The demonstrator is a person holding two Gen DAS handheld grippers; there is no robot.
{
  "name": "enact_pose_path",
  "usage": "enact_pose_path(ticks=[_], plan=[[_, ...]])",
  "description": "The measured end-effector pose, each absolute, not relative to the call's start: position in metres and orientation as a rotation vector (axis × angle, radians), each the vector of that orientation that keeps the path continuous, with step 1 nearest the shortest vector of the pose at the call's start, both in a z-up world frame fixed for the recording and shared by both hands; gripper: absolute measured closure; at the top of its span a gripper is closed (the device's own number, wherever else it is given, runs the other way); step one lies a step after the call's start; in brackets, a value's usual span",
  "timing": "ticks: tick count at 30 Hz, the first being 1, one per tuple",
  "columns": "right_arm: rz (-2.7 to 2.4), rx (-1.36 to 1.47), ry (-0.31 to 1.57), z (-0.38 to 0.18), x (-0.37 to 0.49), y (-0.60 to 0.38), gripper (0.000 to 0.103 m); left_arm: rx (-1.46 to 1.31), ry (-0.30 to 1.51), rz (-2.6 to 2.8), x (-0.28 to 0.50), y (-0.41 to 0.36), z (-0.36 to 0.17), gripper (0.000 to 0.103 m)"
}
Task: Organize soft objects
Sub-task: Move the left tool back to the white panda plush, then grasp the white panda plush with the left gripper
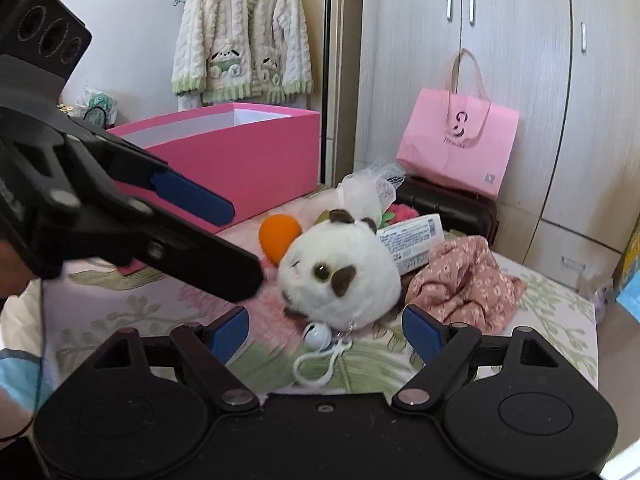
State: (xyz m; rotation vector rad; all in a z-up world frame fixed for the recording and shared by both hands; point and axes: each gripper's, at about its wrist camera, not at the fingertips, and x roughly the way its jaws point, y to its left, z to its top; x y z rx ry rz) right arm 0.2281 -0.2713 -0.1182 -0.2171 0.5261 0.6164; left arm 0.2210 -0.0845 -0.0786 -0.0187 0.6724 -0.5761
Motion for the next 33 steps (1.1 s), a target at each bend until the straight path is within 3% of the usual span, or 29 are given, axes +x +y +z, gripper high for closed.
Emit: enact_pose_path(ticks=[11, 15, 20, 33], plan=[[0.64, -0.174, 0.597, -0.131, 0.263, -0.257, 0.016, -0.081, 0.658, -0.539, 0.239, -0.095, -0.096, 0.011], [0.631, -0.114, 0.624, -0.135, 0.269, -0.259, 0.016, -0.121, 0.682, -0.55, 0.242, -0.095, -0.101, 0.024], [0.611, -0.162, 0.631, -0.13, 0.259, -0.254, 0.031, -0.177, 0.719, -0.545, 0.241, -0.091, -0.102, 0.032], [0.572, -0.054, 0.619, -0.121, 0.216, -0.247, 0.035, -0.105, 0.693, -0.492, 0.194, -0.092, -0.089, 0.038]])
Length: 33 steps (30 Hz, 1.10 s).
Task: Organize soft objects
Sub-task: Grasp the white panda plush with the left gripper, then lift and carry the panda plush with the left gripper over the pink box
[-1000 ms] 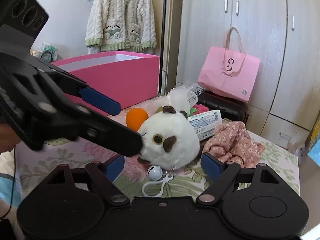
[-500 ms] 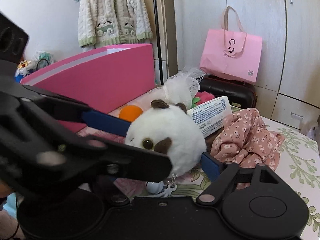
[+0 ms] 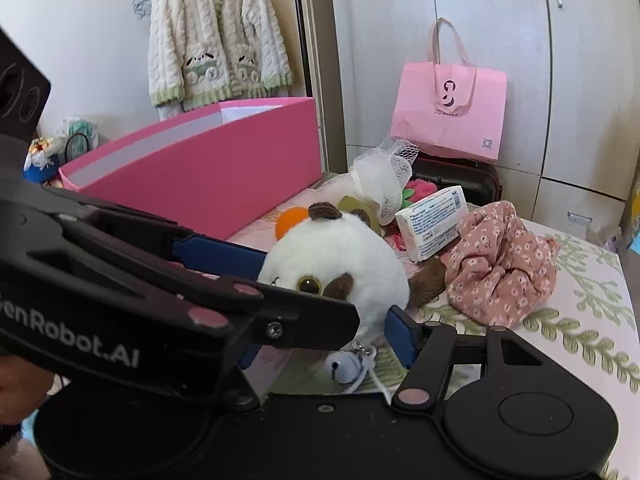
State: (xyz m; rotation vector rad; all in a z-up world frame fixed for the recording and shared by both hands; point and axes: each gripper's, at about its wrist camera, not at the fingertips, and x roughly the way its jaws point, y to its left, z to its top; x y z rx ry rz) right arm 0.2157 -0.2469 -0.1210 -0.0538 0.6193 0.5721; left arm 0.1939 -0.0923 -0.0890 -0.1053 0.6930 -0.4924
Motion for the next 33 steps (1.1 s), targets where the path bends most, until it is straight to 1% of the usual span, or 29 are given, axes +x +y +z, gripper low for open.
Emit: enact_pose_path(ticks=[22, 29, 33], plan=[[0.539, -0.025, 0.568, -0.086, 0.128, -0.224, 0.035, -0.03, 0.661, -0.535, 0.109, -0.07, -0.049, 0.038], [0.535, -0.047, 0.54, -0.053, 0.103, -0.207, 0.035, -0.034, 0.626, -0.554, 0.081, -0.045, -0.018, 0.041], [0.563, -0.026, 0.577, -0.029, 0.094, -0.193, 0.035, -0.053, 0.625, -0.555, 0.068, -0.025, 0.003, 0.042]])
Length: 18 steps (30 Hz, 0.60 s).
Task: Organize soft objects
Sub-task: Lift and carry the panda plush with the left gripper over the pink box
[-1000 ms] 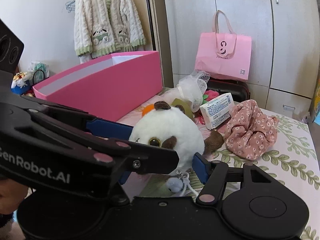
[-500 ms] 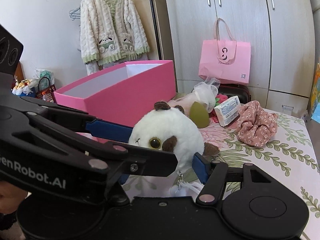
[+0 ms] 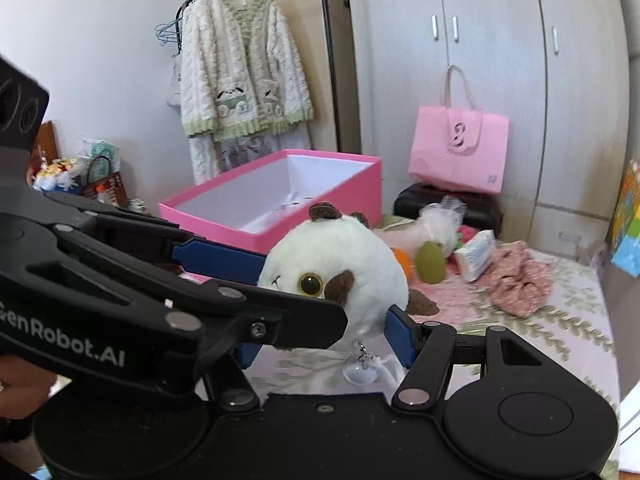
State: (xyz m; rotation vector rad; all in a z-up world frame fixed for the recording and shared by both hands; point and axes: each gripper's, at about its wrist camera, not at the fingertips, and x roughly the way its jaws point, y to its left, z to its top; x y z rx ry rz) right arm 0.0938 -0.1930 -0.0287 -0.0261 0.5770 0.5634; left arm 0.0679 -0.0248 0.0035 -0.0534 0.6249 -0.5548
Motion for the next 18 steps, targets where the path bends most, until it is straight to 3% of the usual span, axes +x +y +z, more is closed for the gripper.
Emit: enact_pose_path(ticks=[18], plan=[[0.674, -0.096, 0.429, 0.052, 0.133, -0.099, 0.034, -0.161, 0.471, -0.395, 0.094, 0.074, 0.072, 0.041]])
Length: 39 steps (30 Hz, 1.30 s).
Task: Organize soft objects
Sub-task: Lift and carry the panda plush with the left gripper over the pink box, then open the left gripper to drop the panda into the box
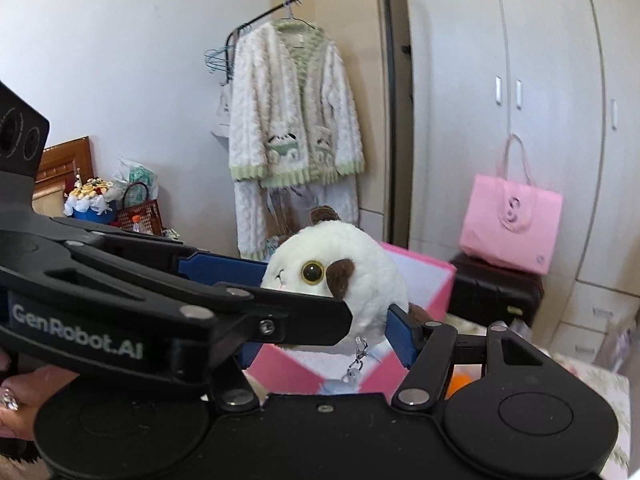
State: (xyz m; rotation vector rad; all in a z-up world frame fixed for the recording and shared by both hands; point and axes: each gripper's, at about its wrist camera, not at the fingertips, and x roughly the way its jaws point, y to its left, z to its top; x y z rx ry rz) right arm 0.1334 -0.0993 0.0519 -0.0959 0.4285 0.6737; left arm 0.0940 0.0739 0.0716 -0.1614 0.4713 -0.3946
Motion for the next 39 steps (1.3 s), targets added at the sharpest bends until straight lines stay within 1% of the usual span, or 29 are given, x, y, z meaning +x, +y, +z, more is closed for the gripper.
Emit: enact_pose_path(ticks=[6, 12, 21, 24, 29, 31, 34, 36, 39], plan=[[0.728, -0.062, 0.437, 0.04, 0.179, -0.073, 0.033, -0.212, 0.509, -0.325, 0.137, 0.102, 0.059, 0.042], [0.79, 0.002, 0.56, 0.007, 0.236, -0.056, 0.033, -0.241, 0.587, -0.264, 0.184, 0.12, 0.032, 0.042], [0.799, -0.023, 0.711, -0.034, 0.285, -0.026, 0.032, -0.299, 0.667, -0.18, 0.23, 0.135, -0.011, 0.041], [0.808, -0.052, 0.748, -0.04, 0.292, -0.022, 0.031, -0.302, 0.681, -0.18, 0.235, 0.138, -0.018, 0.042], [0.812, -0.166, 0.744, -0.044, 0.296, -0.013, 0.031, -0.318, 0.694, -0.15, 0.241, 0.142, -0.029, 0.041], [0.818, -0.165, 0.749, -0.045, 0.299, -0.013, 0.03, -0.293, 0.667, -0.111, 0.239, 0.14, -0.028, 0.038], [0.82, -0.176, 0.744, -0.043, 0.294, -0.016, 0.025, -0.251, 0.633, -0.081, 0.231, 0.14, -0.023, 0.036], [0.819, -0.177, 0.729, -0.04, 0.288, -0.021, 0.025, -0.229, 0.621, -0.082, 0.223, 0.141, -0.017, 0.034], [0.836, -0.155, 0.721, -0.033, 0.277, -0.031, 0.025, -0.197, 0.603, -0.082, 0.209, 0.14, -0.007, 0.034]])
